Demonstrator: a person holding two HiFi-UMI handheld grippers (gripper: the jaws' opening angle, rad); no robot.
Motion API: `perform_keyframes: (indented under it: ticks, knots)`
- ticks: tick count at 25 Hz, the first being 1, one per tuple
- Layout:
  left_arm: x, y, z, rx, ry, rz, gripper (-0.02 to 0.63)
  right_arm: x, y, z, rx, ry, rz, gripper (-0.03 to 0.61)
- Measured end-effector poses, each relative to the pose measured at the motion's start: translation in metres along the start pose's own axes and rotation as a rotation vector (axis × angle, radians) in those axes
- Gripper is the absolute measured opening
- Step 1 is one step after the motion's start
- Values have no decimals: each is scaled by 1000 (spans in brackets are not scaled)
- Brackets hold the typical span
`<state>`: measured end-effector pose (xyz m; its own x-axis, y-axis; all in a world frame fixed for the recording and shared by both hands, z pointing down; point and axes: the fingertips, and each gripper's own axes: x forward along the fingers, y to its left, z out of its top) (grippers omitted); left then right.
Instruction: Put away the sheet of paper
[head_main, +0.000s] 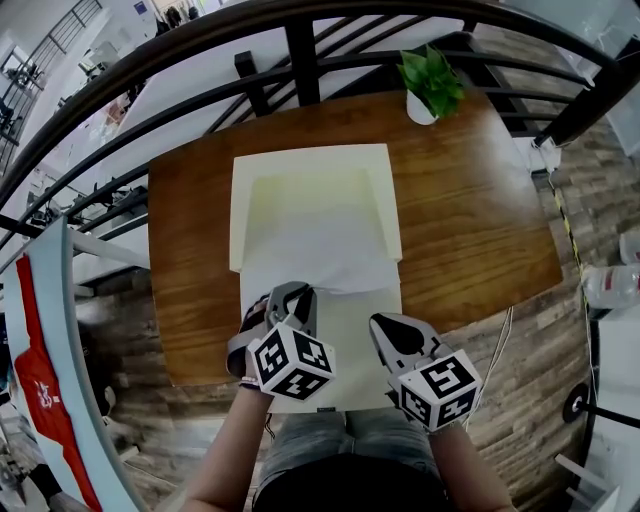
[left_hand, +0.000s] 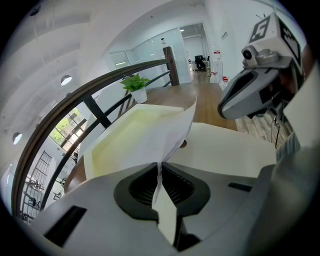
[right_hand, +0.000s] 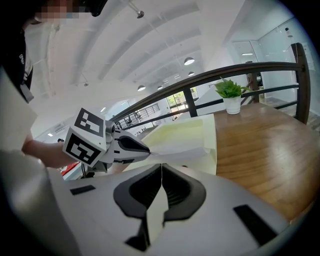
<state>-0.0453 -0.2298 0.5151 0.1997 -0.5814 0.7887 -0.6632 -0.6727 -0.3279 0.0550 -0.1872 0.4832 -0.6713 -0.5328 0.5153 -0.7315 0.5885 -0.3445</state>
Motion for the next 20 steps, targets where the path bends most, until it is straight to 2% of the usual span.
perform_keyframes:
  ticks: [20]
  knots:
    - [42, 23, 11, 25, 36, 29, 32, 27, -16, 16, 10, 4, 18, 28]
